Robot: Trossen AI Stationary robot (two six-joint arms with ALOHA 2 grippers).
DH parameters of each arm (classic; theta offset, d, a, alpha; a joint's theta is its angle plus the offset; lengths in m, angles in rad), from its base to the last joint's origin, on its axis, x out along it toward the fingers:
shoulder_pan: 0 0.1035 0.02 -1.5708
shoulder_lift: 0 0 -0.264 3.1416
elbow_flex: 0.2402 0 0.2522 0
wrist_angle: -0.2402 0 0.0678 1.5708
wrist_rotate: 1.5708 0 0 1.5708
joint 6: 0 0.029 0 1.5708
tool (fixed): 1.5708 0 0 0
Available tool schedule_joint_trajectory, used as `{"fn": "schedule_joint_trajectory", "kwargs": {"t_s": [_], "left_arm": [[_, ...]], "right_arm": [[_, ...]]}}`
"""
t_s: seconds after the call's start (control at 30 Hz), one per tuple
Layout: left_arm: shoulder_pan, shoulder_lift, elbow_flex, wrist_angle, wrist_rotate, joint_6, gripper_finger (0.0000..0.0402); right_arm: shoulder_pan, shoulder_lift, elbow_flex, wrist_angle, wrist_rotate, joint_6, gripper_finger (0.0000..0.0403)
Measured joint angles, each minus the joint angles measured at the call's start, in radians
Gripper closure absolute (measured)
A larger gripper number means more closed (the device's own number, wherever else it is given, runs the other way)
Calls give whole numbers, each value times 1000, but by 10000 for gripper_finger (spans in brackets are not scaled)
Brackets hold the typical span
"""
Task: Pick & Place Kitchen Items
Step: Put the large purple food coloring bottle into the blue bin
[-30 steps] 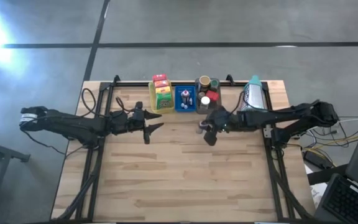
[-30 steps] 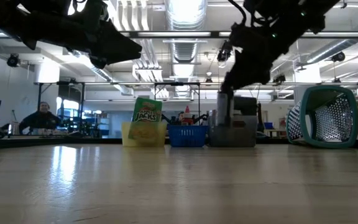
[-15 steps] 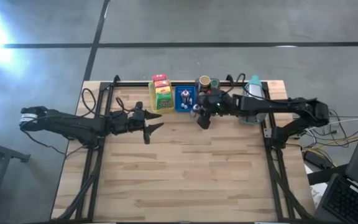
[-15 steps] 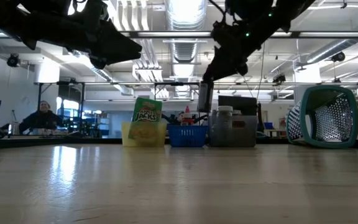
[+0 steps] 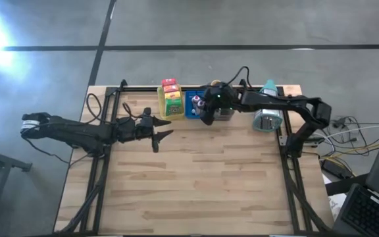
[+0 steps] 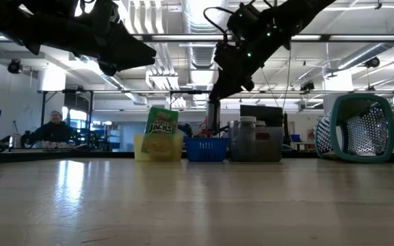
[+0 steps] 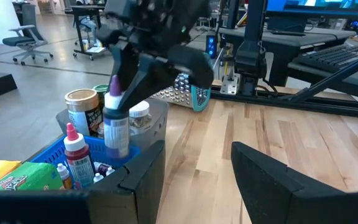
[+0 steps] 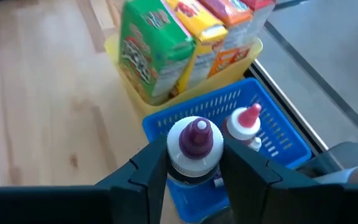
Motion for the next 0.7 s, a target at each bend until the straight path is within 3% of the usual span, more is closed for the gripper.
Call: {"fn": "schedule_joint_trajectory", "kwargs": {"t_s": [0.23,0.47,0.7], "left_arm": [[0,0,0,0,0,0,211],[0,0,0,0,0,0,211],[0,0,0,0,0,0,211]], "right_arm": [[-29,28,-9,0,-1,-10,290],[-37,27,-23,12,-1,-4,271],[-36,27,-68,57,-1,-2,288]]}}
